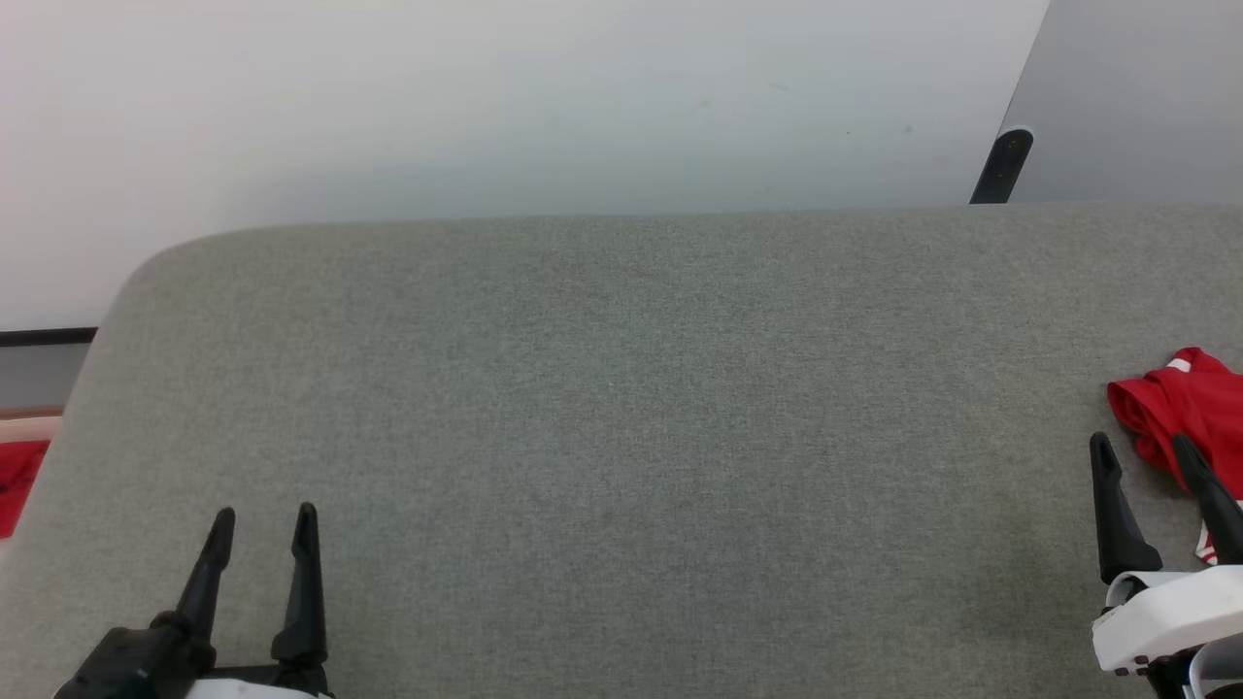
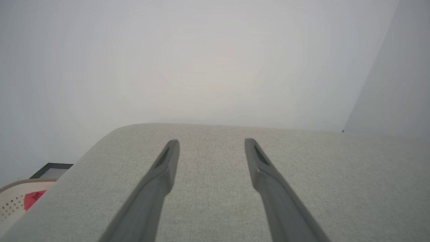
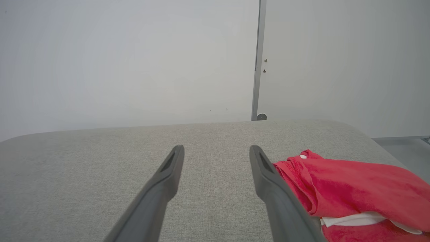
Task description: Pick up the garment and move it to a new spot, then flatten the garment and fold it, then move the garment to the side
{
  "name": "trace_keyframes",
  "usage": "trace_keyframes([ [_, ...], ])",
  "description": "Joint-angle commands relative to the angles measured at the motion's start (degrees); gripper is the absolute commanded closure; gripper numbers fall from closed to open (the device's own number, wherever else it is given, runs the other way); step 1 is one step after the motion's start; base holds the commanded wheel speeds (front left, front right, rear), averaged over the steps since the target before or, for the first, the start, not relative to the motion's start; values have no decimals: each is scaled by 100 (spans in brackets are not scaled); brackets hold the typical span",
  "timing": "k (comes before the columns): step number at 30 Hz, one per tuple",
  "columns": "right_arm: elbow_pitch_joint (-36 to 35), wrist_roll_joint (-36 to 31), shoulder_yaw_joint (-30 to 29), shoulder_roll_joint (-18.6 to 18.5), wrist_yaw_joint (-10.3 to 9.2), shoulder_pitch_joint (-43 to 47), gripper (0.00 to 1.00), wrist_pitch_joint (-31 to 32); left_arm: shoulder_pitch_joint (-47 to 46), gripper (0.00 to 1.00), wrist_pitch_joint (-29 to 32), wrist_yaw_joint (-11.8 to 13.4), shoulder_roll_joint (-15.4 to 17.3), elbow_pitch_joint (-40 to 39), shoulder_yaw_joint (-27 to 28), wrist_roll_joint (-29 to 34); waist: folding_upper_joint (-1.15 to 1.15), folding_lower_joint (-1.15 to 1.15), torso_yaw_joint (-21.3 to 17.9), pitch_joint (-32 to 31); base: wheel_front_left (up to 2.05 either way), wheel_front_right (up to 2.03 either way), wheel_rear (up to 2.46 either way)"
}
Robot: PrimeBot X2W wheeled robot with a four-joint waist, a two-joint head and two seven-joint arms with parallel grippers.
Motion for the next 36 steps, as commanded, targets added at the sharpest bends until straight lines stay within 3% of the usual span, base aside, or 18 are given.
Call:
trace_keyframes([
  [1,-22,13,-19,25,-10,66,0,7,-36,0,6,-30,-22,-21,18,62,0,0,-1,7,0,0,0],
  [21,-63,72,87,41,-10,26,0,-22,-80,0,6,-82,-70,-14,62,-37,0,0,-76,64,0,0,0],
  [22,-19,46,79,34,1,0,100,-4,-29,100,0,-50,-73,24,50,-43,0,0,-76,64,0,0,0],
  [27,254,132,82,122,1,71,100,30,55,100,30,-45,-202,278,18,-131,0,0,-77,62,0,0,0],
  [36,395,1089,77,177,0,8,100,112,-90,100,301,-57,-271,395,41,-1059,0,0,-75,40,0,0,0],
])
